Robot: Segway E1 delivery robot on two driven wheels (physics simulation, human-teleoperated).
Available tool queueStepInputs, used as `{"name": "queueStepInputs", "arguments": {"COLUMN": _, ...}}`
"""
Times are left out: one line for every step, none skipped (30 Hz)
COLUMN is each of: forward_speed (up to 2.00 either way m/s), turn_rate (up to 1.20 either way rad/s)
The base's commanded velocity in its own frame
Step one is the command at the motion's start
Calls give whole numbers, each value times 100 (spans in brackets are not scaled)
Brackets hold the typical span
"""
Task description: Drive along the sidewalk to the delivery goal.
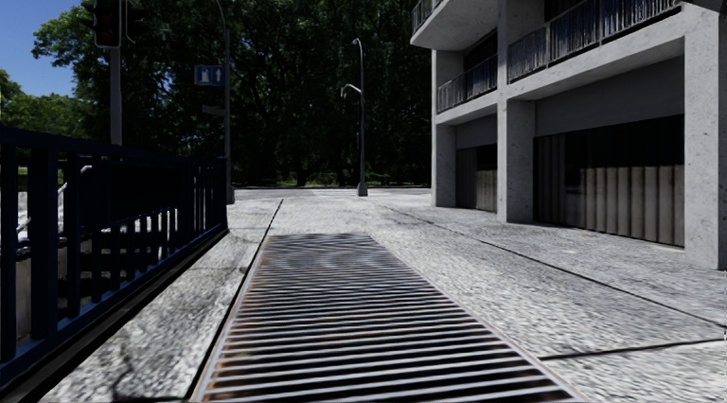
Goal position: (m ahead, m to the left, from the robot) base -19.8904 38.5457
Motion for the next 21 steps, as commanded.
{"name": "queueStepInputs", "arguments": {"forward_speed": 192, "turn_rate": 0}}
{"name": "queueStepInputs", "arguments": {"forward_speed": 192, "turn_rate": 0}}
{"name": "queueStepInputs", "arguments": {"forward_speed": 192, "turn_rate": 0}}
{"name": "queueStepInputs", "arguments": {"forward_speed": 192, "turn_rate": 0}}
{"name": "queueStepInputs", "arguments": {"forward_speed": 192, "turn_rate": 0}}
{"name": "queueStepInputs", "arguments": {"forward_speed": 191, "turn_rate": 0}}
{"name": "queueStepInputs", "arguments": {"forward_speed": 191, "turn_rate": 0}}
{"name": "queueStepInputs", "arguments": {"forward_speed": 190, "turn_rate": 0}}
{"name": "queueStepInputs", "arguments": {"forward_speed": 188, "turn_rate": 0}}
{"name": "queueStepInputs", "arguments": {"forward_speed": 187, "turn_rate": 0}}
{"name": "queueStepInputs", "arguments": {"forward_speed": 187, "turn_rate": 0}}
{"name": "queueStepInputs", "arguments": {"forward_speed": 187, "turn_rate": 0}}
{"name": "queueStepInputs", "arguments": {"forward_speed": 186, "turn_rate": 0}}
{"name": "queueStepInputs", "arguments": {"forward_speed": 186, "turn_rate": 0}}
{"name": "queueStepInputs", "arguments": {"forward_speed": 186, "turn_rate": 0}}
{"name": "queueStepInputs", "arguments": {"forward_speed": 186, "turn_rate": 0}}
{"name": "queueStepInputs", "arguments": {"forward_speed": 186, "turn_rate": 0}}
{"name": "queueStepInputs", "arguments": {"forward_speed": 186, "turn_rate": 0}}
{"name": "queueStepInputs", "arguments": {"forward_speed": 186, "turn_rate": 0}}
{"name": "queueStepInputs", "arguments": {"forward_speed": 186, "turn_rate": 0}}
{"name": "queueStepInputs", "arguments": {"forward_speed": 186, "turn_rate": 0}}
